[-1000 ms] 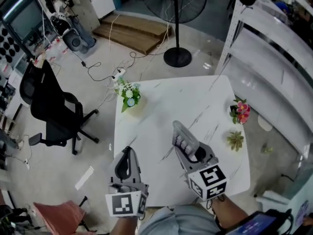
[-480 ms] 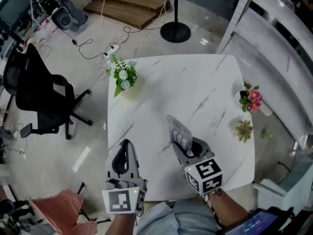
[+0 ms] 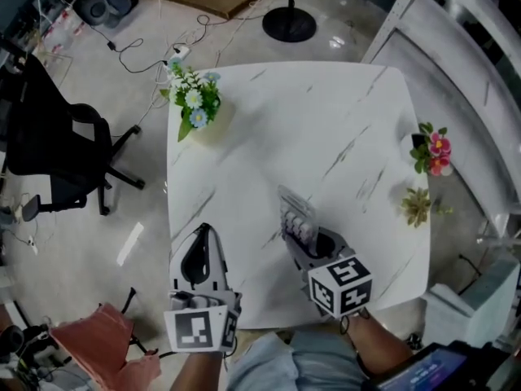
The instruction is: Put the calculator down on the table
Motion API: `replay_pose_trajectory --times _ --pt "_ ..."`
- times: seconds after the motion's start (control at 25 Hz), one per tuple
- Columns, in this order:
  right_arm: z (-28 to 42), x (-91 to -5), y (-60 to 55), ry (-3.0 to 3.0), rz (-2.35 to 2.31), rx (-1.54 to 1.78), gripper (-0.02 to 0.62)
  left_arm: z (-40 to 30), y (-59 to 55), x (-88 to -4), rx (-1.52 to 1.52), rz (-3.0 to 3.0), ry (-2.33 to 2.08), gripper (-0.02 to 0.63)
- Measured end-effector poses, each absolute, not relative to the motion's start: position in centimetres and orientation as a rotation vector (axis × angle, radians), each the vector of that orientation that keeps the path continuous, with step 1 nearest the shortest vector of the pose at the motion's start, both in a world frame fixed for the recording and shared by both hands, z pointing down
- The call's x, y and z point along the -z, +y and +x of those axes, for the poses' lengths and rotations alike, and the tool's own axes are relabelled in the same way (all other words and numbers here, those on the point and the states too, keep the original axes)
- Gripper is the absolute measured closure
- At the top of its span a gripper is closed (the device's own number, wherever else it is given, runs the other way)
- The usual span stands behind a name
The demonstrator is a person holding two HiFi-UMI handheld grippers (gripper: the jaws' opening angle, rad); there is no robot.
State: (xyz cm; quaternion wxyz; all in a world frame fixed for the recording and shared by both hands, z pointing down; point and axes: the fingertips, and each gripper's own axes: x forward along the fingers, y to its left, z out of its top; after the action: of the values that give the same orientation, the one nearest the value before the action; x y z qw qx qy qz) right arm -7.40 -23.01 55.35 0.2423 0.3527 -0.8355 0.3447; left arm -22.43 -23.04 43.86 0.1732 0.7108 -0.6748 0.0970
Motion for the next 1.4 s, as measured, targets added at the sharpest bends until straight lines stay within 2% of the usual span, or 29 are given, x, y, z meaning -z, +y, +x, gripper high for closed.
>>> replay_pose_trajectory --times 0.4,1.04,1.4 --pt "-7.8 -57.1 -22.7 -2.192 0.962 -1.174 0.446 -22.7 -24.1 -44.8 -0.265 2.037 -1.894 0.597" --pt "-8.1 -57.3 -22.6 -2.187 1.0 -1.081 0.442 -23.6 -24.4 -45.4 -0.26 2.024 -1.883 0.597" --pt "-6.6 -57.5 -22.9 -2.158 1.068 -1.066 0.407 -23.9 -24.0 -45.3 -0.263 2.011 -1.888 0.597"
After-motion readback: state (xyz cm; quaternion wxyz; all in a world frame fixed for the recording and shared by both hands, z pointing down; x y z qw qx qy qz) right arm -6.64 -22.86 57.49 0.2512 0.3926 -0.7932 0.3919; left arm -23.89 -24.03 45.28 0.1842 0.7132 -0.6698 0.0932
